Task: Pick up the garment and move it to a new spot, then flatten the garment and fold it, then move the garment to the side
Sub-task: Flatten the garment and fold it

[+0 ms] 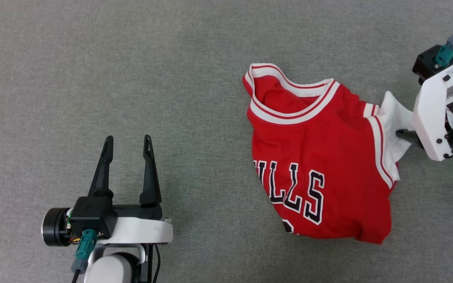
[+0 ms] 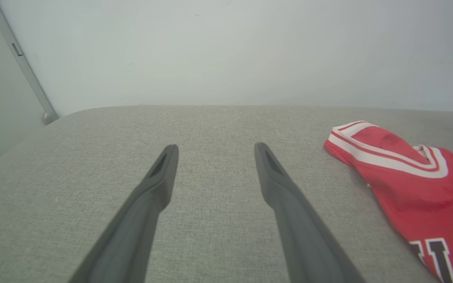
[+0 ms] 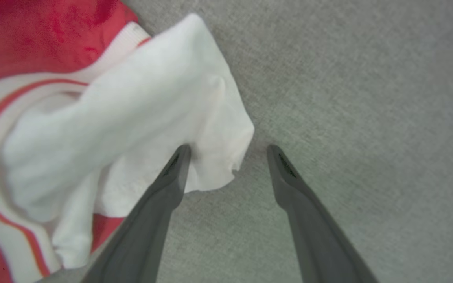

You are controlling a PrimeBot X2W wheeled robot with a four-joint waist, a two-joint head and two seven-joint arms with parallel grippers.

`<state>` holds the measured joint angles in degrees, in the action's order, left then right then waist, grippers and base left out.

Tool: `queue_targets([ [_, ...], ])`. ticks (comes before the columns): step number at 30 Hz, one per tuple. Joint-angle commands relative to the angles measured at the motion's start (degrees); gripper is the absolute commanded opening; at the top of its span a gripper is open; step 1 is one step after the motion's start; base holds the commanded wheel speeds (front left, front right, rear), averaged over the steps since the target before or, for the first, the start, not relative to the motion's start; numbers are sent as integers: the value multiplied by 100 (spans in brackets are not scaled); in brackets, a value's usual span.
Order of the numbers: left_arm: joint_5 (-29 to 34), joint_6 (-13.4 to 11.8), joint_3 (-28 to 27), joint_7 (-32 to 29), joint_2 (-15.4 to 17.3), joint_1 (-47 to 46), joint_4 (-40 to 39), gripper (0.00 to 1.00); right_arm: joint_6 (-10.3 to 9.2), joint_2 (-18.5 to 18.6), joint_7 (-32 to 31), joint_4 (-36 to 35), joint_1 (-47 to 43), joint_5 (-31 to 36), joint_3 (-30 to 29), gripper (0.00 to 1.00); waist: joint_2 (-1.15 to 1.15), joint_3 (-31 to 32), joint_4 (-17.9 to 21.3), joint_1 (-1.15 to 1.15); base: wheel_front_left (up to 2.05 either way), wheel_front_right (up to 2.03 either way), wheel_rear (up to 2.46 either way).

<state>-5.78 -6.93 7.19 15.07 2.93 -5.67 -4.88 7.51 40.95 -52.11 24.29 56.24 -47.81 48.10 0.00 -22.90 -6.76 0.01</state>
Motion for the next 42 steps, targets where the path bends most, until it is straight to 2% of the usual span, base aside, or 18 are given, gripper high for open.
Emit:
queue_targets([
  [1, -12, -21, 40, 15, -7, -86, -28, 100, -3, -81, 85, 122, -101, -76, 55, 100, 0, -112, -117, -1, 0, 0, 0],
  [7, -40, -94, 42, 15, -9, -126, -46, 100, 7, -271, 389, 410, -625, -301, 603, 100, 0, -125, -172, -1, 0, 0, 0],
  [8, -45, -105, 29, 15, -8, -95, -31, 100, 7, -258, 504, 413, -628, -321, 633, 42, 0, -92, -161, -1, 0, 0, 0],
  [9, -41, -110, 14, 15, -8, -59, -17, 100, 7, -233, 622, 412, -596, -342, 645, 0, 0, -52, -144, -1, 0, 0, 0],
  [14, -45, -130, 2, 15, -9, 72, 16, 100, -3, 114, 1398, 225, -289, -484, 505, 0, 0, 265, -67, -1, 0, 0, 0],
  [18, -35, -159, -28, 15, -8, 241, 2, 100, -4, 628, 1846, -15, -330, -610, 379, 0, 0, 541, -8, -1, 0, 0, 0],
  [24, -37, -183, -84, 15, -8, 475, -66, 100, -4, 1514, 2049, -272, -740, -886, 94, 0, 0, 695, 145, -1, 0, 0, 0],
  [28, -3, -144, -90, 15, -8, 518, -89, 100, -4, 1857, 1973, -177, -1200, -862, 59, 0, 0, 646, 221, -1, 0, 0, 0],
  [32, 25, -91, -49, 15, -8, 405, -67, 100, -4, 1777, 1832, 267, -1748, -1005, 64, 0, 0, 571, 234, -1, 0, 0, 0],
  [37, 47, -52, -22, 15, -8, 310, 5, 100, -3, 1337, 2037, 839, -2187, -1134, -71, 0, 0, 562, 206, -1, 0, 0, 0],
  [38, 57, -44, -38, 15, -9, 317, 23, 100, -3, 1253, 2152, 880, -2178, -1115, -138, 23, 0, 588, 215, -1, 0, 0, 0],
  [39, 66, -33, -53, 15, -8, 331, 42, 100, -2, 1195, 2297, 902, -2131, -1064, -207, 97, 0, 618, 223, -1, 0, 0, 0],
  [40, 61, -18, -64, 15, -8, 345, 63, 100, -2, 1177, 2411, 947, -2081, -997, -263, 100, 0, 658, 229, -1, 0, 0, 0],
  [42, 79, -6, -89, 15, -8, 384, 93, 100, -3, 1208, 2728, 937, -1913, -665, -333, 100, 0, 756, 246, -1, 0, 0, 0],
])
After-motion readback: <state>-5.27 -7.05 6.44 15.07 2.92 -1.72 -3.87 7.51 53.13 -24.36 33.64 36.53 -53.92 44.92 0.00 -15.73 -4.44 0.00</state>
